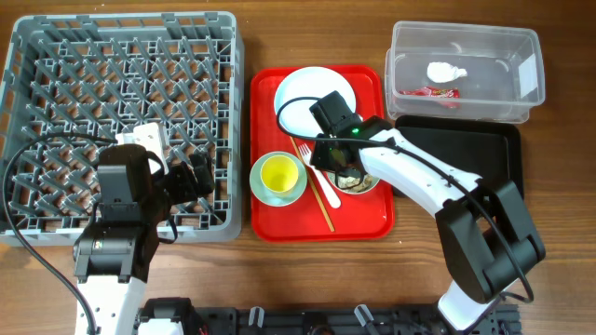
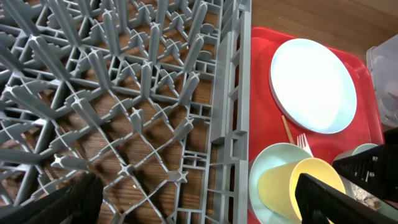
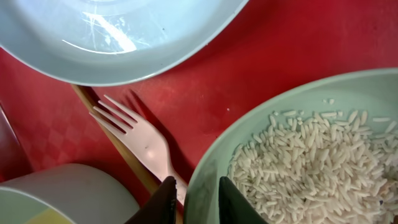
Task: Sort waste into correct bins and load items into the dishwasher rack
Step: 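Grasp green bowl of rice with right gripper, carry over black tray, then tip the green bowl to dump rice onto the black tray, then carry empty green bowl back and set it on the white plate, then grasp yellow cup from the light-blue bowl with right gripper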
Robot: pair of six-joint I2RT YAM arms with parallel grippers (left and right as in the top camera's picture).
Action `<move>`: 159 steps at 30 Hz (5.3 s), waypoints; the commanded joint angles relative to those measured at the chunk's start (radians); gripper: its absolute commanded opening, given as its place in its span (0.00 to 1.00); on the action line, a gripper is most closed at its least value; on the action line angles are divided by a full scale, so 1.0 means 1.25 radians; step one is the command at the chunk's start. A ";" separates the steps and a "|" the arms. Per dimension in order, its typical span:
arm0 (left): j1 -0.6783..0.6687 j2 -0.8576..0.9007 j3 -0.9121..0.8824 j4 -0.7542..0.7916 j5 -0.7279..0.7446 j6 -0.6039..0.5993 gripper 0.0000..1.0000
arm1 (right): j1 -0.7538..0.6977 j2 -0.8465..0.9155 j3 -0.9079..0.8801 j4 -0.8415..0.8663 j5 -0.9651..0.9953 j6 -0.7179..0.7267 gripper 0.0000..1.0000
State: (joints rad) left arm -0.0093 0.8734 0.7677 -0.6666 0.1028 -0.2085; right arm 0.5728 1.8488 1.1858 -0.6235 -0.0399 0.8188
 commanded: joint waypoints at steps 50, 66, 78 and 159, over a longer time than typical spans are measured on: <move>0.002 0.002 0.012 0.002 0.013 -0.007 1.00 | -0.867 -0.215 -0.255 0.180 -1.121 -0.272 0.04; 0.002 0.002 0.012 0.002 0.013 -0.007 1.00 | -0.932 -0.186 -0.255 0.525 -1.266 0.255 0.04; 0.002 0.002 0.012 0.002 0.013 -0.007 1.00 | -0.900 -0.186 -0.262 0.311 -0.930 -0.103 0.04; 0.002 0.021 0.012 -0.004 0.013 -0.007 1.00 | 0.046 0.047 0.158 -0.166 -0.185 -0.275 0.18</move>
State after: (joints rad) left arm -0.0093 0.8978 0.7677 -0.6735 0.1032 -0.2085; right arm 0.6243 1.8988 1.3876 -0.8452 -0.2546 0.4511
